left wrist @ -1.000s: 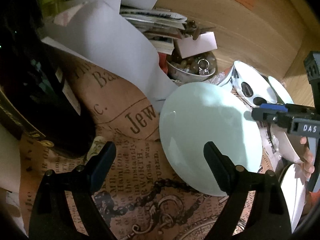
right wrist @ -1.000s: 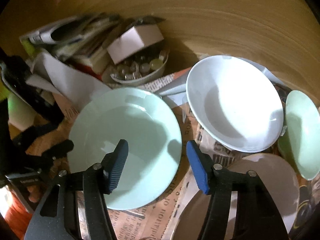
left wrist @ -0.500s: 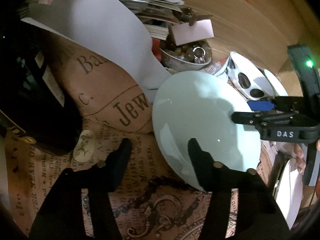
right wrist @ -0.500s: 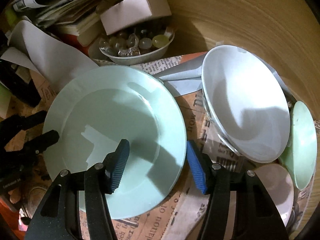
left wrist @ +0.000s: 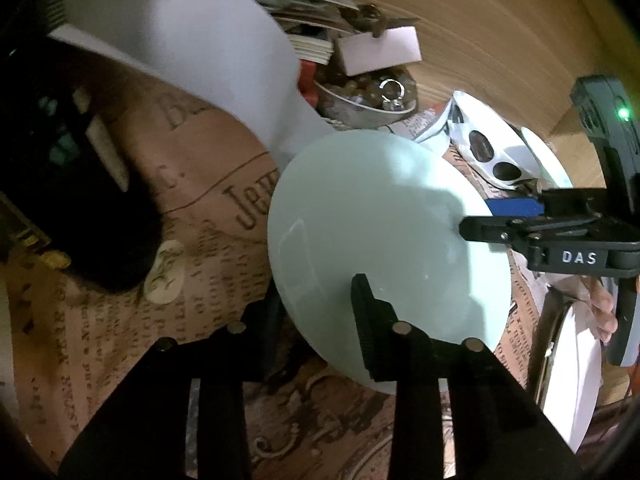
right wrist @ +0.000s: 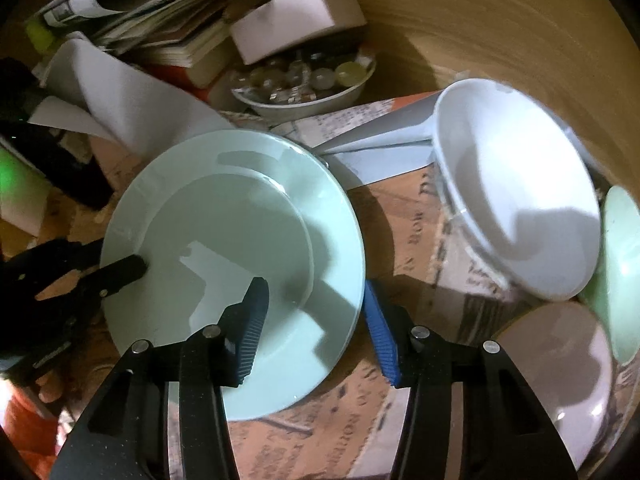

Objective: Organize plates and bowls
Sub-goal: 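Lift the mint green plate with both grippers off the table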

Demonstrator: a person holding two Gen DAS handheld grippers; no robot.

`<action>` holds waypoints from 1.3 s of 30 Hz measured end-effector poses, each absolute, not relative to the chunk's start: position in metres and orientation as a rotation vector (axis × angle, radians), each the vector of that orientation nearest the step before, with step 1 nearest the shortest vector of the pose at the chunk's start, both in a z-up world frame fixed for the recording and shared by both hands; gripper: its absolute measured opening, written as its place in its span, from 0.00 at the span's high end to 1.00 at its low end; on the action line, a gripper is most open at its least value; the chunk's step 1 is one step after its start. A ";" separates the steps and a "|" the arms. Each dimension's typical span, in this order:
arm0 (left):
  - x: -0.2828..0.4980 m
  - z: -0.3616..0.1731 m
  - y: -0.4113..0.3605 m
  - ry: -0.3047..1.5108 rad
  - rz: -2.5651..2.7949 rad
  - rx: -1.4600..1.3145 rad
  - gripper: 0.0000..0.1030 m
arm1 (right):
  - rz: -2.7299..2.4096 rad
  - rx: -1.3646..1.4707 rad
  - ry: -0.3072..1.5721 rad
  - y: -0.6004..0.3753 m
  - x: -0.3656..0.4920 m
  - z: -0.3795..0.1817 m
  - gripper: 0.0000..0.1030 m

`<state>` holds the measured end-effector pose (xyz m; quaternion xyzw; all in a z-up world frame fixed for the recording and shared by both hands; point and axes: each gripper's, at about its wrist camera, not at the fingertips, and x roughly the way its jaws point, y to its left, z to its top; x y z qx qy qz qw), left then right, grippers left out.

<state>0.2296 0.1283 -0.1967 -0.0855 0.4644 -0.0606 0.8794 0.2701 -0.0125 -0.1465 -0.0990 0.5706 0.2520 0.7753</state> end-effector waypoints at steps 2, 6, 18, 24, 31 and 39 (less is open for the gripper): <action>0.226 -0.197 0.133 0.957 -0.106 -0.171 0.68 | 0.555 -0.243 1.233 -0.008 0.264 -0.148 0.59; 0.224 -0.198 0.136 0.956 -0.107 -0.163 0.70 | 0.533 -0.245 1.218 0.001 0.265 -0.150 0.62; 0.225 -0.201 0.137 0.935 -0.103 -0.160 0.70 | 0.496 -0.284 1.214 0.022 0.275 -0.161 0.67; 0.221 -0.197 0.137 0.921 -0.085 -0.153 0.70 | 0.512 -0.245 1.192 0.011 0.275 -0.164 0.74; 0.208 -0.188 0.137 0.878 -0.075 -0.142 0.70 | 0.540 -0.189 1.123 -0.009 0.258 -0.142 0.75; 0.189 -0.171 0.135 0.823 -0.083 -0.155 0.70 | 0.553 -0.160 1.026 -0.030 0.237 -0.115 0.75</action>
